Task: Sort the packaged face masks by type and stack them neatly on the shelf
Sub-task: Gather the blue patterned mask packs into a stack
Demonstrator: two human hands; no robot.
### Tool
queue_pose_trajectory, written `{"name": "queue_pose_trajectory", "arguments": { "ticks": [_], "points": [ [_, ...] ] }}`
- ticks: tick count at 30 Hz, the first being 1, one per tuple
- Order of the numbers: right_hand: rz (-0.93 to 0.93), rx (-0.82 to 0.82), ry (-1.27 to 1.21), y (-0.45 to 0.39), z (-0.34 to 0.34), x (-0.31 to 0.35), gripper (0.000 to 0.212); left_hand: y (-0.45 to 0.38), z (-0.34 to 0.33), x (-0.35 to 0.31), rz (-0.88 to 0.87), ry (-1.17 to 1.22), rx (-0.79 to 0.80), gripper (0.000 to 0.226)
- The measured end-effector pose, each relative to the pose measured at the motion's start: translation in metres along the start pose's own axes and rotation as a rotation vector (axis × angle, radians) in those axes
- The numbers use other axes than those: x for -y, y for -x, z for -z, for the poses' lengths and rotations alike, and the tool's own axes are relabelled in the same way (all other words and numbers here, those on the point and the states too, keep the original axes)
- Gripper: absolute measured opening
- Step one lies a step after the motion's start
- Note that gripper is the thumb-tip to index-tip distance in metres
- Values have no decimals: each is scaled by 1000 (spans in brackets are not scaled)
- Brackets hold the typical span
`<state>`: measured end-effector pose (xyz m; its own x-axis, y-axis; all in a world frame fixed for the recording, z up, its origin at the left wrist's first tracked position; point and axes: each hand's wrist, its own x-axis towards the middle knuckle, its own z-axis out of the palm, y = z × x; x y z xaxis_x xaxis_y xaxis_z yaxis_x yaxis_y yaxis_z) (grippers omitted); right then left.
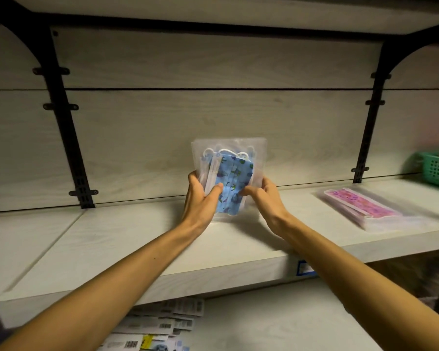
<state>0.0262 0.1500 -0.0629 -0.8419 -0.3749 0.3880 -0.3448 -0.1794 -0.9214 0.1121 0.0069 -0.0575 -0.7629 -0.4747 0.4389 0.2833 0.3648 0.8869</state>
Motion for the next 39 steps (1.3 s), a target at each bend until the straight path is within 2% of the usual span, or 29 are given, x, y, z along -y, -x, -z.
{"name": "queue_pose_trajectory", "arguments": {
  "ticks": [5, 7, 10, 13, 15, 19, 23, 28, 32, 39],
  "points": [
    [-11, -50, 39, -5, -2, 12, 33, -14, -1, -6, 26, -99, 7, 23],
    [-39, -85, 93, -12, 0, 24, 25, -29, 2, -16, 95, -105, 46, 19],
    [-142, -52, 251, -21, 5, 36, 12, -46, 8, -27, 268, -168, 133, 23],
    [-350, 45, 339, -18, 10, 35, 18, -48, 11, -23, 469, -79, 165, 27],
    [-467, 139, 292, -12, 14, 32, 27, -43, 10, -18, 533, 12, 150, 29],
    [-632, 283, 54, -3, 22, 25, 27, -41, 13, -3, 558, 71, 122, 31],
    [-634, 177, 177, 3, 27, 19, 37, -35, 5, -2, 585, 36, 178, 33],
    [-632, 101, 233, 12, 47, 26, 31, -32, -16, -8, 672, 73, 296, 29],
    [-642, 135, 335, 17, 75, 31, 45, -27, -41, -10, 618, -116, 288, 33],
    [-573, 170, 620, 13, 136, 43, 34, -20, -108, -29, 511, -441, 264, 39]
  ]
}}
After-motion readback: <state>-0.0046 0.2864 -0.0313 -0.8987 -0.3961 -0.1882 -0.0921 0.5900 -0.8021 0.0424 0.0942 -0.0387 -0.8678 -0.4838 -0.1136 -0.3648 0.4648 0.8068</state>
